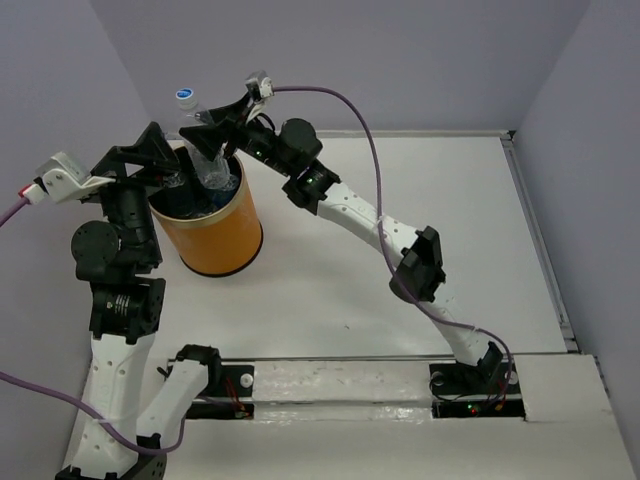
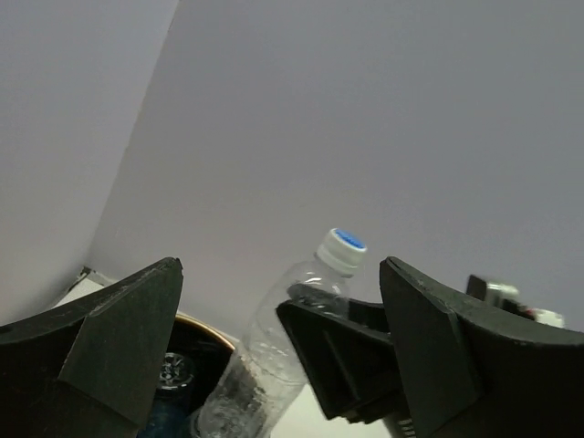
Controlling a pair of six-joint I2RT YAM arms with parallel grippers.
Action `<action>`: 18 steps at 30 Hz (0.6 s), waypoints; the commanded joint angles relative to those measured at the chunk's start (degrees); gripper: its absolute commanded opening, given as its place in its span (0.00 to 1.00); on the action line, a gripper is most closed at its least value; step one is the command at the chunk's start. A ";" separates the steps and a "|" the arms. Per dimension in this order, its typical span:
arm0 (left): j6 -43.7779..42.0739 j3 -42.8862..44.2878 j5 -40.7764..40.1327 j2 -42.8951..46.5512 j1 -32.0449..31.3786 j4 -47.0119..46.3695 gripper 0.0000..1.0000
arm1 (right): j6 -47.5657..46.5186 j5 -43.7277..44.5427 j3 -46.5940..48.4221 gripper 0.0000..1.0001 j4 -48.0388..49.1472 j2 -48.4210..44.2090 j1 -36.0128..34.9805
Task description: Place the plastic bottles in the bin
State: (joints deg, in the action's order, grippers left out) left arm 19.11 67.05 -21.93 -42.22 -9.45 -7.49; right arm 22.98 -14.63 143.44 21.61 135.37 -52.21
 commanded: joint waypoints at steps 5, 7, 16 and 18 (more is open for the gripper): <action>2.24 -0.25 5.67 0.12 1.98 -2.09 0.99 | -6.72 4.18 -2.44 0.81 7.93 4.47 -1.76; 2.33 -0.34 6.02 0.12 2.33 -2.09 0.99 | -7.94 2.43 -4.39 1.00 6.36 1.40 -2.29; 0.75 0.72 4.45 1.61 3.56 -1.74 0.99 | -9.54 1.98 -22.04 0.90 10.29 -13.89 -2.90; 1.53 0.72 4.88 2.48 3.56 -0.96 0.99 | -9.10 2.33 -28.61 0.85 10.65 -17.84 -2.90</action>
State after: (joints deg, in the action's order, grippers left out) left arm 20.88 66.24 -16.95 -41.71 -6.26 -7.25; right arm 14.52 -12.43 122.19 24.84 126.56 -54.78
